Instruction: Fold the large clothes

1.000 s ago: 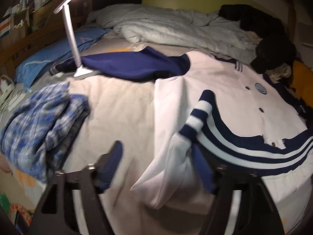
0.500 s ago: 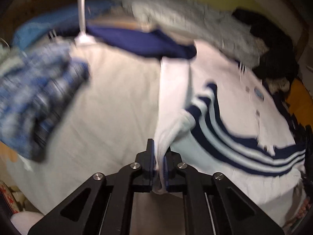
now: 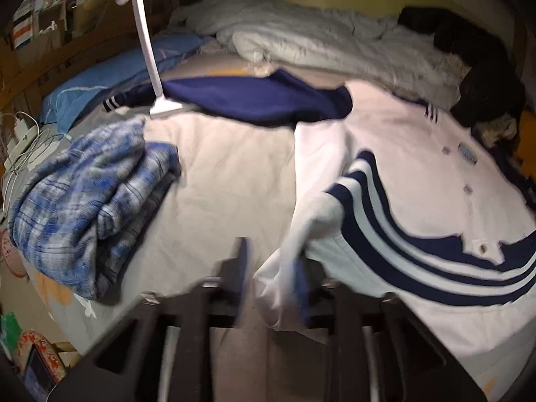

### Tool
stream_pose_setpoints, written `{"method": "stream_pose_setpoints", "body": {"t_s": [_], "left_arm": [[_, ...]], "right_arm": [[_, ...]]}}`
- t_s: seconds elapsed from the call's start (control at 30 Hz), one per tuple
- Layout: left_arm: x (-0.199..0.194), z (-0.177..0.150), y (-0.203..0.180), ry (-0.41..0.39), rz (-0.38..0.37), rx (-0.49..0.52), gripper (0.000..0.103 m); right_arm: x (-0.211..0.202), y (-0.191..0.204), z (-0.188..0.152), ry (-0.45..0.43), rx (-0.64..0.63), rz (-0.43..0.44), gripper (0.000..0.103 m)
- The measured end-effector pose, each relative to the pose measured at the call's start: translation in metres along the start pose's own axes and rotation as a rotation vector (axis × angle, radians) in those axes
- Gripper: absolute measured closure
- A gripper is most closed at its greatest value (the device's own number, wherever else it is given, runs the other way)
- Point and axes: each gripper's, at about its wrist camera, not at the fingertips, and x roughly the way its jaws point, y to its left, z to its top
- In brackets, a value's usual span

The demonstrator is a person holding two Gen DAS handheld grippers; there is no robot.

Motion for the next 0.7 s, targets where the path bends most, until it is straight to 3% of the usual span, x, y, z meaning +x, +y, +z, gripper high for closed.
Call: {"method": "stream_pose_setpoints", "body": {"t_s": [0.07, 0.13, 0.17, 0.23, 0.3, 0.33, 0.37, 0.4, 0.5, 0.7], "left_arm": [[-0.009, 0.003, 0.001, -0.026, -0.048, -0.004, 0.067], [-0.016, 0.006, -0.001, -0.044, -0.088, 0.001, 0.066], [-0.020, 0.007, -0.003, -0.063, -0.097, 0.012, 0.064], [-0.033, 0.007, -0.011, -0.119, -0.092, 0.053, 0.054], [-0.046, 0.006, -0.020, -0.189, -0.092, 0.092, 0.031], [-0.054, 0.005, -0.024, -0.230, -0.101, 0.110, 0.023], [-0.058, 0.004, -0.029, -0.259, -0.113, 0.127, 0.008], [-0.063, 0.002, -0.034, -0.285, -0.130, 0.152, 0.003], [-0.071, -0.002, -0.050, -0.316, -0.183, 0.214, 0.000], [-0.064, -0.005, -0.061, -0.261, -0.231, 0.204, 0.000]], "right_arm": [[-0.008, 0.002, -0.002, -0.022, -0.026, 0.017, 0.071], [-0.015, 0.005, -0.002, -0.048, -0.032, 0.040, 0.052], [-0.020, 0.008, -0.002, -0.070, -0.034, 0.040, 0.036], [-0.032, 0.014, -0.004, -0.136, -0.056, 0.030, 0.028], [-0.041, 0.024, -0.005, -0.181, -0.079, 0.051, 0.007], [-0.047, 0.027, -0.006, -0.205, -0.083, 0.065, 0.002], [-0.051, 0.031, -0.007, -0.230, -0.084, 0.083, 0.000], [-0.055, 0.035, -0.008, -0.245, -0.087, 0.104, 0.000], [-0.061, 0.046, -0.010, -0.262, -0.116, 0.151, 0.000], [-0.059, 0.061, -0.017, -0.237, -0.138, 0.189, 0.000]]}}
